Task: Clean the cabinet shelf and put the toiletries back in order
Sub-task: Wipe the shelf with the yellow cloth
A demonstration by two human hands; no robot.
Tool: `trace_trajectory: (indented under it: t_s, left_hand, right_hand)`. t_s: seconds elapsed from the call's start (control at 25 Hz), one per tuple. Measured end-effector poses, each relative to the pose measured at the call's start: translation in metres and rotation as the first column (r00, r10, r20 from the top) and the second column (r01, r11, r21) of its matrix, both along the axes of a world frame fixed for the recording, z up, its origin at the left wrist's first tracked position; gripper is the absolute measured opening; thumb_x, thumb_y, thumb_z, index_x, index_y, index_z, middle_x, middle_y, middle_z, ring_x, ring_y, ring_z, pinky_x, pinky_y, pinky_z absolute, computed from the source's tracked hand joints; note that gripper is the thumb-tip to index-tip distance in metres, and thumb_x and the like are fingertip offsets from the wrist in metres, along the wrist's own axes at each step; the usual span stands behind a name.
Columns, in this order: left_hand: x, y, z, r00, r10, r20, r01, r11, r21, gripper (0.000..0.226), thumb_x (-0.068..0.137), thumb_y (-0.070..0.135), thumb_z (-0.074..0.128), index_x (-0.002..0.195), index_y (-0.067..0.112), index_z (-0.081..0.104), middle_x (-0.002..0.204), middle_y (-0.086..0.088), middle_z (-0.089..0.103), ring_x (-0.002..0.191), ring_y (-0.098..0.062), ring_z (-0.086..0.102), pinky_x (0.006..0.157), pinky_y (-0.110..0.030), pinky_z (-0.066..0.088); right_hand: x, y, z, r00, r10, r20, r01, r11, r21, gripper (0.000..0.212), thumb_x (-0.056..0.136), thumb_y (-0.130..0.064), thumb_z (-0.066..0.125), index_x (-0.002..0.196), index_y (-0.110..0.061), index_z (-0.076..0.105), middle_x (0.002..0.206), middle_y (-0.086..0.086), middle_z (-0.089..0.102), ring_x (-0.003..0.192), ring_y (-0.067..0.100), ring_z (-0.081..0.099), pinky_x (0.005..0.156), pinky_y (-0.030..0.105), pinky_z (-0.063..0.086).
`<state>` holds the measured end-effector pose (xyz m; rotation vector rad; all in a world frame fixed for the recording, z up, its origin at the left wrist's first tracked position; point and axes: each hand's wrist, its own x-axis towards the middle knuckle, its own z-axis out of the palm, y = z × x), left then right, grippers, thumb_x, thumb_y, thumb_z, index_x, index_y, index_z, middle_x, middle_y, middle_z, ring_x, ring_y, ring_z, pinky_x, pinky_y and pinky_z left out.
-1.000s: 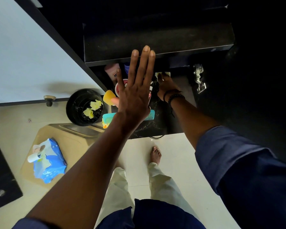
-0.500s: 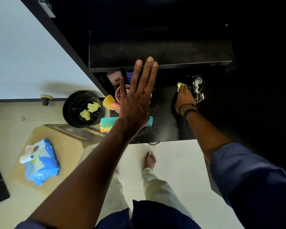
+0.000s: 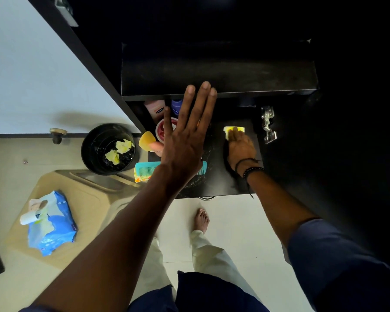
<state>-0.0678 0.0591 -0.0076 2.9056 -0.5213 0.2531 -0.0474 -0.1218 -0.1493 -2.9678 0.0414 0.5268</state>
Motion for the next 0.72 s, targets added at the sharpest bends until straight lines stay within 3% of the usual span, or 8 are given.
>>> trace_trajectory:
  t_s: [0.12, 0.24, 0.32, 0.48, 0.72]
  left_hand:
    - [0.001, 0.001, 0.0, 1.0, -0.006, -0.002, 0.006, 1.0, 0.004, 0.119, 0.069, 0.004, 0.072, 0.148, 0.016, -0.017, 0.159, -0.005, -0.006, 0.144, -0.023, -0.013, 0.11, -0.059, 0.024]
    - [0.0, 0.001, -0.004, 1.0, -0.005, 0.011, 0.005, 1.0, -0.005, 0.113, 0.072, 0.003, 0.069, 0.149, 0.015, -0.013, 0.159, -0.006, -0.003, 0.144, -0.023, -0.013, 0.111, -0.058, 0.023]
    - [0.001, 0.002, -0.004, 0.999, -0.009, 0.031, 0.009, 1.0, 0.013, 0.113, 0.072, 0.006, 0.07, 0.15, 0.014, -0.011, 0.159, -0.006, -0.003, 0.143, -0.022, -0.012, 0.111, -0.057, 0.024]
    - [0.001, 0.003, -0.004, 0.999, -0.015, 0.038, 0.014, 1.0, 0.023, 0.111, 0.073, 0.011, 0.07, 0.149, 0.014, -0.012, 0.159, -0.007, -0.001, 0.145, -0.024, -0.009, 0.111, -0.059, 0.022]
    - [-0.001, 0.003, -0.002, 0.999, -0.016, 0.046, 0.016, 1.0, 0.011, 0.113, 0.074, 0.012, 0.07, 0.149, 0.015, -0.014, 0.159, -0.007, 0.0, 0.147, -0.029, 0.0, 0.113, -0.058, 0.021]
  right_hand:
    - [0.023, -0.028, -0.009, 0.996, -0.084, -0.029, 0.083, 0.996, -0.038, 0.073, 0.086, -0.013, 0.048, 0.149, -0.001, 0.013, 0.157, 0.017, 0.014, 0.146, 0.031, 0.012, 0.121, 0.037, 0.011]
    - [0.052, -0.009, -0.007, 0.99, -0.11, -0.084, 0.119, 0.988, 0.102, 0.078, 0.079, -0.01, 0.056, 0.149, -0.01, 0.02, 0.153, 0.013, 0.024, 0.141, 0.031, 0.026, 0.117, 0.038, 0.025]
    - [0.055, 0.022, 0.002, 0.993, -0.051, -0.105, 0.071, 0.979, 0.189, 0.08, 0.08, -0.006, 0.057, 0.15, -0.017, 0.019, 0.156, 0.009, 0.019, 0.142, 0.029, 0.025, 0.117, 0.041, 0.026]
    - [-0.003, 0.044, 0.008, 0.994, 0.032, -0.1, -0.009, 0.973, 0.229, 0.066, 0.091, -0.011, 0.047, 0.15, -0.017, 0.018, 0.16, 0.003, 0.01, 0.147, 0.021, 0.011, 0.12, 0.043, 0.011]
    - [-0.085, -0.004, 0.016, 0.998, -0.022, -0.054, 0.033, 0.977, 0.212, 0.067, 0.088, -0.009, 0.049, 0.149, -0.023, 0.023, 0.158, -0.002, 0.019, 0.143, 0.023, 0.026, 0.12, 0.039, 0.011]
